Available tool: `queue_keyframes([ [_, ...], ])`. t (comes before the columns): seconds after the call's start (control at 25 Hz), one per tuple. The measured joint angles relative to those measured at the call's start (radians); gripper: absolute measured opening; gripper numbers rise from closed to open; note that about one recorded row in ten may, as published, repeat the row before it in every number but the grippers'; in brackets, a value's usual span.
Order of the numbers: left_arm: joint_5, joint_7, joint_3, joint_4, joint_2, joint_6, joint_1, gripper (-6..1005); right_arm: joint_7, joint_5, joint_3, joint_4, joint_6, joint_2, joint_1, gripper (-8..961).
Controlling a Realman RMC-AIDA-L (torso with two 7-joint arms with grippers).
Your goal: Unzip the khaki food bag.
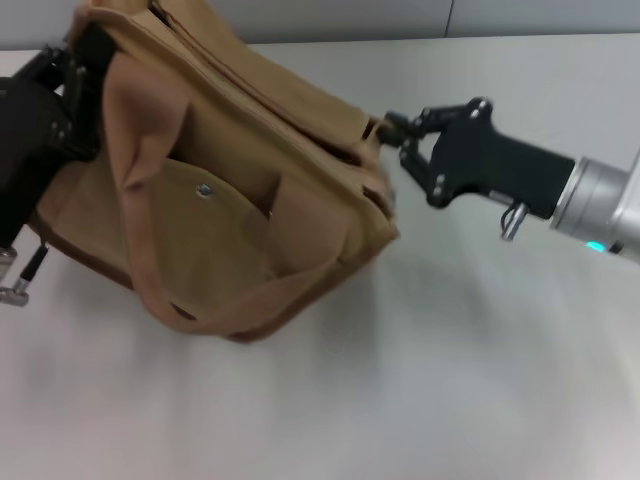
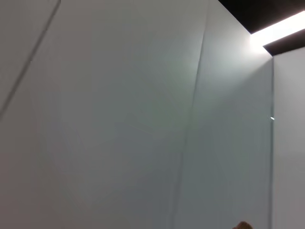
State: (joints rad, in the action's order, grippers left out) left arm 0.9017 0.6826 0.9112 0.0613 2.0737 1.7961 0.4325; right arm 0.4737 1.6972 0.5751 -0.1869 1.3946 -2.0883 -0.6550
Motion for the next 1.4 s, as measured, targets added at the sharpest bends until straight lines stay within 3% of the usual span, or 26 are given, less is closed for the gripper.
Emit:
queue_keyframes([
  [0.36,0.002,0.008,0.138,-0.007,0.004,-0.016,-0.023,134,0.431,-0.036,0.0,-0.234,0.127,0.005,0.018,67],
  [0.56,0.002,0.023,0.265,-0.01,0.005,-0.049,-0.027,137,0.549,-0.036,0.0,-0.308,0.116,0.005,0.022,79],
  [0.92,0.001,0.041,0.338,-0.003,-0.001,-0.127,-0.048,142,0.597,-0.038,0.008,-0.315,0.092,0.006,0.034,100],
  [1.28,-0.002,0.209,0.349,0.08,-0.047,-0.028,-0.098,147,0.63,-0.09,-0.006,-0.348,0.193,0.009,0.13,354],
  [1.32,-0.002,0.209,0.349,0.08,-0.047,-0.028,-0.098,191,0.636,-0.116,-0.006,-0.358,0.233,0.009,0.147,374],
  [1.36,-0.004,0.284,0.346,0.123,-0.072,0.067,-0.112,236,0.647,-0.158,-0.006,-0.388,0.321,0.01,0.189,393],
  [1.4,-0.004,0.284,0.346,0.123,-0.072,0.067,-0.112,280,0.647,-0.158,-0.006,-0.388,0.321,0.01,0.189,413],
])
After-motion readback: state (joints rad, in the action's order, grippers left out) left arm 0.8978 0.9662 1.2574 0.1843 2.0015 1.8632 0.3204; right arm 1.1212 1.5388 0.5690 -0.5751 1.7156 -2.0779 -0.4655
